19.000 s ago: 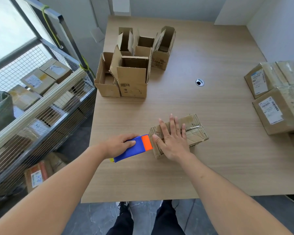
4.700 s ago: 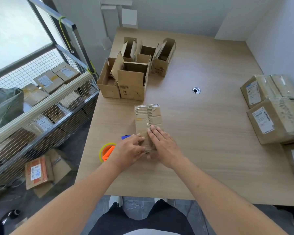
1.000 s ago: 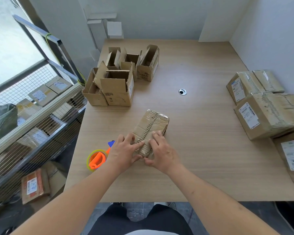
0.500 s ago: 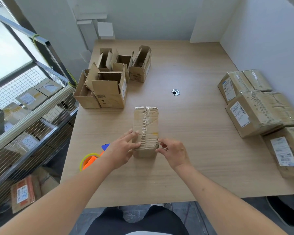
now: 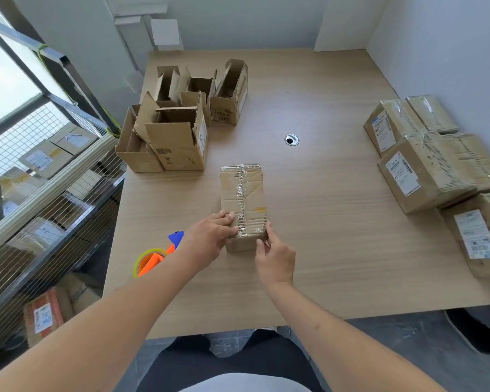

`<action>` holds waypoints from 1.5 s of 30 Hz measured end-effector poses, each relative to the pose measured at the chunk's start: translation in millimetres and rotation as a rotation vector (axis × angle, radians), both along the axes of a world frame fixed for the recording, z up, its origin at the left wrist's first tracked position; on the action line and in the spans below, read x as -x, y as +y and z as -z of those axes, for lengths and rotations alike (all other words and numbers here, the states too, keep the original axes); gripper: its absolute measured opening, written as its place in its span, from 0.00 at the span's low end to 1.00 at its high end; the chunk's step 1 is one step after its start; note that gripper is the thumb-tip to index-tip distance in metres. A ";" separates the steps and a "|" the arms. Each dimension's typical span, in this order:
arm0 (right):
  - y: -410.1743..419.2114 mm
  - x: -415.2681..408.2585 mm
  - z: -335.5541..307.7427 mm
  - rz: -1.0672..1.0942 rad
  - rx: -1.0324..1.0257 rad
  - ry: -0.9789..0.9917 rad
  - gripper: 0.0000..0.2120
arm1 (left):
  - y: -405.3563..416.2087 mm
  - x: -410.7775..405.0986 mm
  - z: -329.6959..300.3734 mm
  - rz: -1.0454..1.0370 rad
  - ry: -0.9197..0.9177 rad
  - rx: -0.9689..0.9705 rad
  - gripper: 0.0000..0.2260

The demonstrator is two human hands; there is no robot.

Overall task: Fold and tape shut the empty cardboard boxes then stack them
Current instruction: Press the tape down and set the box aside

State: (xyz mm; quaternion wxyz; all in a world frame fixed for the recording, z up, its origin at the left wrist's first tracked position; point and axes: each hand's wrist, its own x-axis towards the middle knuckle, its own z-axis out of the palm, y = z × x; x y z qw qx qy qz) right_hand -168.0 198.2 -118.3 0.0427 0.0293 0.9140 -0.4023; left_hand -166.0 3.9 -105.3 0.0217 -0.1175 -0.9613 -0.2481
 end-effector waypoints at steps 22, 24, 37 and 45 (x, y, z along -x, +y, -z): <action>-15.4 37.6 -24.8 -0.367 -0.275 -0.294 0.71 | -12.9 8.8 -23.3 -0.035 -0.155 -0.003 0.21; -27.0 32.6 -23.9 -0.347 -0.388 -0.284 0.73 | -14.4 9.5 -22.8 -0.030 -0.166 -0.008 0.21; -64.8 50.9 -33.3 -0.288 -0.545 -0.170 0.68 | -45.1 6.2 -15.5 -0.175 -0.169 0.185 0.32; -79.2 60.7 -28.8 -0.303 -0.637 -0.218 0.65 | -46.9 11.9 -21.3 -0.307 -0.286 0.209 0.32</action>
